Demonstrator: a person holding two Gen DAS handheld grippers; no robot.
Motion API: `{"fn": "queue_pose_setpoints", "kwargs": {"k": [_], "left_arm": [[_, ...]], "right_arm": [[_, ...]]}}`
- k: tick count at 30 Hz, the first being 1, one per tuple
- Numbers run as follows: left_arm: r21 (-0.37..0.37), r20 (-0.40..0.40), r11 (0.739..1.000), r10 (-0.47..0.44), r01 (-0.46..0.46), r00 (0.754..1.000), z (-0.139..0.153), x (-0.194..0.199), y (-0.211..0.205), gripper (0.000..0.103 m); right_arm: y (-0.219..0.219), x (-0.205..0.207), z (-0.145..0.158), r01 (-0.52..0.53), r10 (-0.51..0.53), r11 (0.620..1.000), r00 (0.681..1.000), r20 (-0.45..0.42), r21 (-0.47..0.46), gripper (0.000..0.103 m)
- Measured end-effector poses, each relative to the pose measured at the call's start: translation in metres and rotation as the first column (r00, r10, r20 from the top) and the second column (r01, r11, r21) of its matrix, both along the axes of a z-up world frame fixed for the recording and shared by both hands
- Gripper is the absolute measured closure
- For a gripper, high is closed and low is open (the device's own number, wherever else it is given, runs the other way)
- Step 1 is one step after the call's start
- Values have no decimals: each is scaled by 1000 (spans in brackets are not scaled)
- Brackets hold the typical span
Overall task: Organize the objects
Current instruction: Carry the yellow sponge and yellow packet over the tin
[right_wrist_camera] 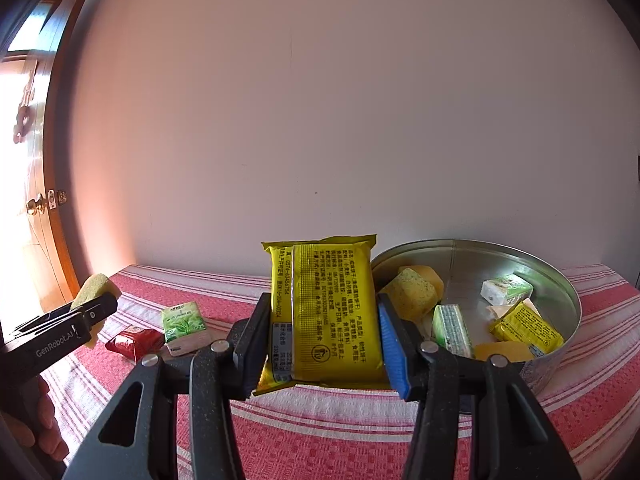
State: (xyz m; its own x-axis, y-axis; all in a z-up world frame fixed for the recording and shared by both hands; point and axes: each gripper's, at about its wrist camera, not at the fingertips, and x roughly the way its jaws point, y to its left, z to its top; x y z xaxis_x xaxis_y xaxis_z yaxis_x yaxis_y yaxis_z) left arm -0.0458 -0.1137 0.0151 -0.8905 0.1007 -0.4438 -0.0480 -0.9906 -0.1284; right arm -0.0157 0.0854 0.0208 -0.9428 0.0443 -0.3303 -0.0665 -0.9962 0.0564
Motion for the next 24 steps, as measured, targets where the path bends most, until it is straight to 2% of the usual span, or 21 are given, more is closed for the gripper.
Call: {"fn": "queue_pose_setpoints", "kwargs": {"k": [2, 4, 9, 12, 17, 24], "left_arm": [[-68, -28, 998, -14, 12, 1000, 2, 5, 18, 50], [-103, -48, 994, -36, 31, 998, 3, 11, 33, 50], [-121, -41, 990, -77, 72, 996, 2, 15, 68, 50], [-122, -27, 990, -81, 77, 996, 1, 16, 91, 50], [-123, -24, 988, -95, 91, 995, 2, 16, 124, 50], [-129, -52, 981, -149, 142, 987, 13, 16, 169, 50]], "right_arm": [[9, 0, -3, -6, 6, 1000, 999, 31, -12, 51], [18, 4, -3, -8, 9, 1000, 999, 32, -4, 51], [38, 20, -1, -21, 21, 997, 1000, 9, 78, 51], [56, 30, 1, 8, -4, 994, 1000, -30, 113, 51], [90, 32, 2, 79, -76, 994, 996, -45, 69, 51], [116, 29, 11, 121, -119, 992, 991, -63, 26, 51]]}}
